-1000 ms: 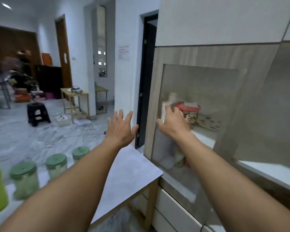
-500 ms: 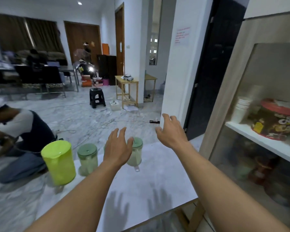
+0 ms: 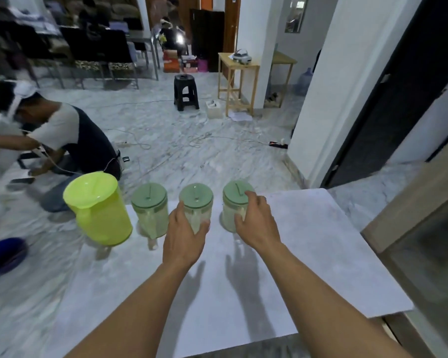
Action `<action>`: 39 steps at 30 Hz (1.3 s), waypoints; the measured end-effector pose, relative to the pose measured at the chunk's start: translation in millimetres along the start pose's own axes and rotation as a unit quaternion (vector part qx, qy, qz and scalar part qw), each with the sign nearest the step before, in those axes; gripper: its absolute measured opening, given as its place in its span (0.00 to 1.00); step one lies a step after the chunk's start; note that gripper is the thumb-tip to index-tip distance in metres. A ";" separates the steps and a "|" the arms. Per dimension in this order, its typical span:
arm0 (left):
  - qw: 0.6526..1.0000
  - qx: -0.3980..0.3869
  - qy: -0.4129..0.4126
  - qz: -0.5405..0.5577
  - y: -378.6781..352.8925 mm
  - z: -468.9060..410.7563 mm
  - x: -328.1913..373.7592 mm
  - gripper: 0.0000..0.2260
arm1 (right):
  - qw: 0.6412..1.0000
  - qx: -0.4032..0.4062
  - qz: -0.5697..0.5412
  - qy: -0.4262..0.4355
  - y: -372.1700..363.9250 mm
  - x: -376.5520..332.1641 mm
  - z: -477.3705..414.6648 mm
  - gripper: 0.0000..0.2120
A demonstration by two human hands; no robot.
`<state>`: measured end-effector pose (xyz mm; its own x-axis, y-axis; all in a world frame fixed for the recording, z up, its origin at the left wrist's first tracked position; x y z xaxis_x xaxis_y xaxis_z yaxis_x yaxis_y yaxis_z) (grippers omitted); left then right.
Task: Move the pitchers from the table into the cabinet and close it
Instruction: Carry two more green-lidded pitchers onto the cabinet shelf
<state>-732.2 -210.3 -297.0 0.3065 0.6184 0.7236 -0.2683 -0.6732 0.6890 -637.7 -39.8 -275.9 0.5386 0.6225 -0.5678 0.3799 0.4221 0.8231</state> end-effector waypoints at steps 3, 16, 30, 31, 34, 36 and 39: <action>0.991 0.021 0.106 0.081 -25.2 -15.0 -22.9 0.41 | 0.999 0.014 -0.043 -0.027 -22.0 23.5 -20.0 0.30; 0.968 0.006 0.206 0.140 -94.1 -63.3 -73.1 0.18 | 0.944 0.020 -0.276 -0.179 -104.2 90.9 -56.7 0.10; 0.973 0.118 0.145 0.132 -87.1 -68.4 -64.3 0.11 | 0.915 0.089 -0.360 -0.161 -108.4 87.3 -70.0 0.05; 0.973 0.122 0.144 0.133 -83.6 -68.9 -60.3 0.12 | 0.913 0.088 -0.364 -0.161 -106.7 85.8 -69.2 0.06; 0.972 0.133 0.137 0.139 -68.7 -71.2 -44.9 0.14 | 0.908 0.092 -0.380 -0.153 -94.3 75.7 -68.3 0.08; 0.970 0.136 0.125 0.155 -55.1 -73.9 -30.9 0.14 | 0.906 0.099 -0.385 -0.144 -78.0 64.5 -69.0 0.11; 0.968 0.138 0.104 0.182 -31.4 -80.1 -5.3 0.13 | 0.899 0.120 -0.398 -0.136 -43.6 44.7 -68.9 0.13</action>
<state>-798.5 -160.0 -319.2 0.0403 0.3686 0.9287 -0.0603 -0.9269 0.3704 -682.0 15.0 -336.5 0.1771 -0.0118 -0.9841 0.8601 0.4880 0.1489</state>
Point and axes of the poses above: each hand's wrist, its own z-axis away from the middle knuckle, its own y-axis out of the back of the hand, x = y × z, the point moved 7 cm from there along -z, towards the middle knuckle, and after that the axes turned 4 degrees about -z, right-handed, at the moved point
